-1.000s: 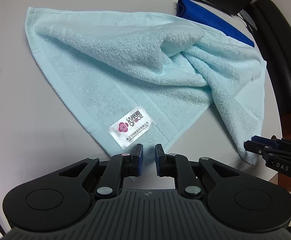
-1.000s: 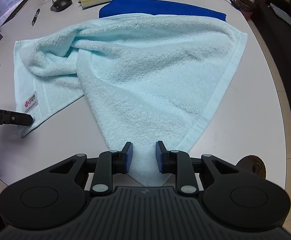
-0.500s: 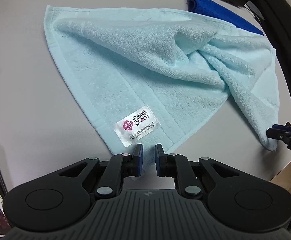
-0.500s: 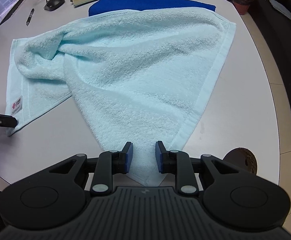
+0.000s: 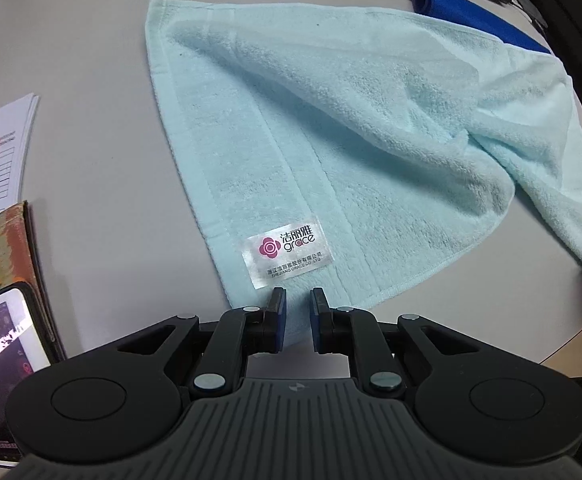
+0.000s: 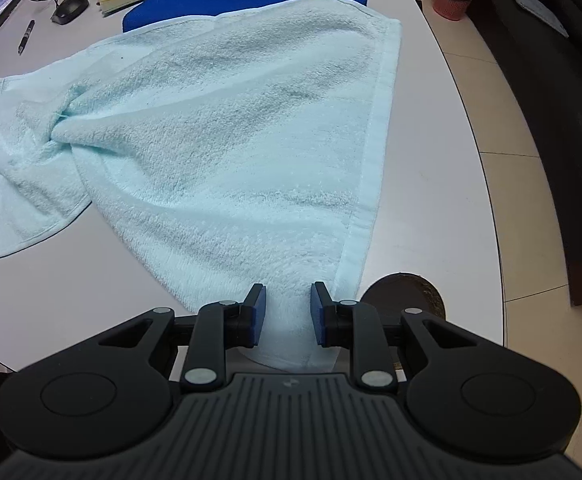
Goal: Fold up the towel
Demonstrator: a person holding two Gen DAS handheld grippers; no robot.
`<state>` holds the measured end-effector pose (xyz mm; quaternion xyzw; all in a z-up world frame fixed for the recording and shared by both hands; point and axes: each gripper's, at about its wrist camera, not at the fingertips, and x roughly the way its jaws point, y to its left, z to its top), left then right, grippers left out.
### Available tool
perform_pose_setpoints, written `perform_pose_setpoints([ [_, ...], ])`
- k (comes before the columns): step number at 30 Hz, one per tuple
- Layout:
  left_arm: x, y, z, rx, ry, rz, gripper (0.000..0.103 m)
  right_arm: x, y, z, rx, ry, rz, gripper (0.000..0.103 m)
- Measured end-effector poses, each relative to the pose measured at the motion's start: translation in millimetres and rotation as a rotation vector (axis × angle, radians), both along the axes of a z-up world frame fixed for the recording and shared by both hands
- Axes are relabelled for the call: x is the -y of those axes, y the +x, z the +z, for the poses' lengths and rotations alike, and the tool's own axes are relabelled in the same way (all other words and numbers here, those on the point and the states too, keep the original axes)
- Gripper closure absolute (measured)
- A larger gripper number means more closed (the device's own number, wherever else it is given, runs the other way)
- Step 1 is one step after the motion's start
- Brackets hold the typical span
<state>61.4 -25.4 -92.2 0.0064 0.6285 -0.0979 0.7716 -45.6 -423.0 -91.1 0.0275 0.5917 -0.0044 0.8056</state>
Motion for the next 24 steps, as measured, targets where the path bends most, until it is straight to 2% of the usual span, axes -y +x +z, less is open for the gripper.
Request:
perform_pose_setpoints([
  [4, -10, -3, -2, -0.002, 0.028, 0.004, 0.088, 8, -1, -1, -0.007, -0.017, -0.011, 0.079],
  [13, -26, -3, -6, -0.026, 0.034, 0.000, 0.088, 22, 1, 2, -0.031, -0.031, -0.021, 0.078],
  [19, -26, 4, -8, -0.048, 0.039, -0.058, 0.088, 19, 5, 7, -0.041, -0.040, 0.013, 0.078],
  [22, -19, 2, -4, -0.033, 0.059, -0.117, 0.087, 12, 7, 15, -0.020, -0.046, 0.055, 0.078],
  [24, -13, 4, -1, -0.023, 0.058, -0.150, 0.083, 6, 10, 22, -0.003, -0.043, 0.086, 0.078],
])
